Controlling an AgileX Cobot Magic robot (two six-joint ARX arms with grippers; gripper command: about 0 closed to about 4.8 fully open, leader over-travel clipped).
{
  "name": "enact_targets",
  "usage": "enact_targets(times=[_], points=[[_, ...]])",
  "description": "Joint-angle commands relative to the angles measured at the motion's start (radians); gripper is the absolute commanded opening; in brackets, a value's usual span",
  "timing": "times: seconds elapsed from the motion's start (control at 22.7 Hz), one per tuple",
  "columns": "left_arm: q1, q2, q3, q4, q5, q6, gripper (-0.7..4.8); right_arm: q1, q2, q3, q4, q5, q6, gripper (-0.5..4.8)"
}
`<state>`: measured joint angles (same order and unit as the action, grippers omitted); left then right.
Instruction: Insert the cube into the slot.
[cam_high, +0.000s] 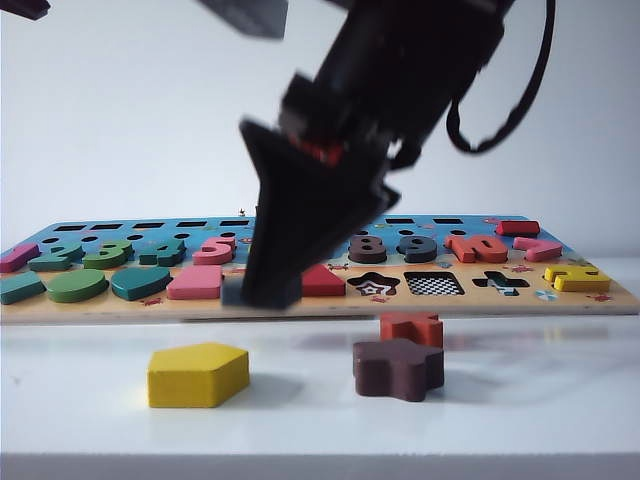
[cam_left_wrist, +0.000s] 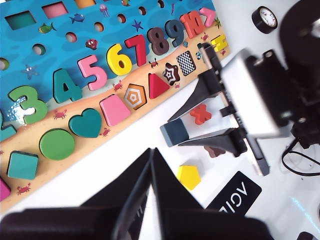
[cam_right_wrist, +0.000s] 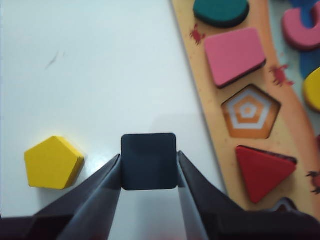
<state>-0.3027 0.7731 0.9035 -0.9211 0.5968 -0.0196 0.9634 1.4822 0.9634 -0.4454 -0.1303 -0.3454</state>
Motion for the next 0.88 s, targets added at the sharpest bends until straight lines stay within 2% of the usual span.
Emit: enact_targets(times=[0.04, 0.26, 0.62, 0.88], points=[[0.0, -0.002, 0.004, 0.01, 0.005, 0.004, 0.17, 0.0, -0.064, 0.031, -0.024, 0.008, -0.051, 1.51], [0.0, -0.002, 0.004, 0.01, 0.005, 0.004, 0.17, -0.008, -0.149, 0.039, -0.069, 0.03, -0.103, 1.51], [0.0, -0.002, 0.004, 0.01, 0.005, 0.004, 0.17, -0.064, -0.266, 0.039, -0.239, 0.067, -0.209, 1.52], [0.0, -0.004, 0.004, 0.01, 0.005, 0.004, 0.17, -0.153, -0.284, 0.039, -0.251, 0.108, -0.374, 1.52]])
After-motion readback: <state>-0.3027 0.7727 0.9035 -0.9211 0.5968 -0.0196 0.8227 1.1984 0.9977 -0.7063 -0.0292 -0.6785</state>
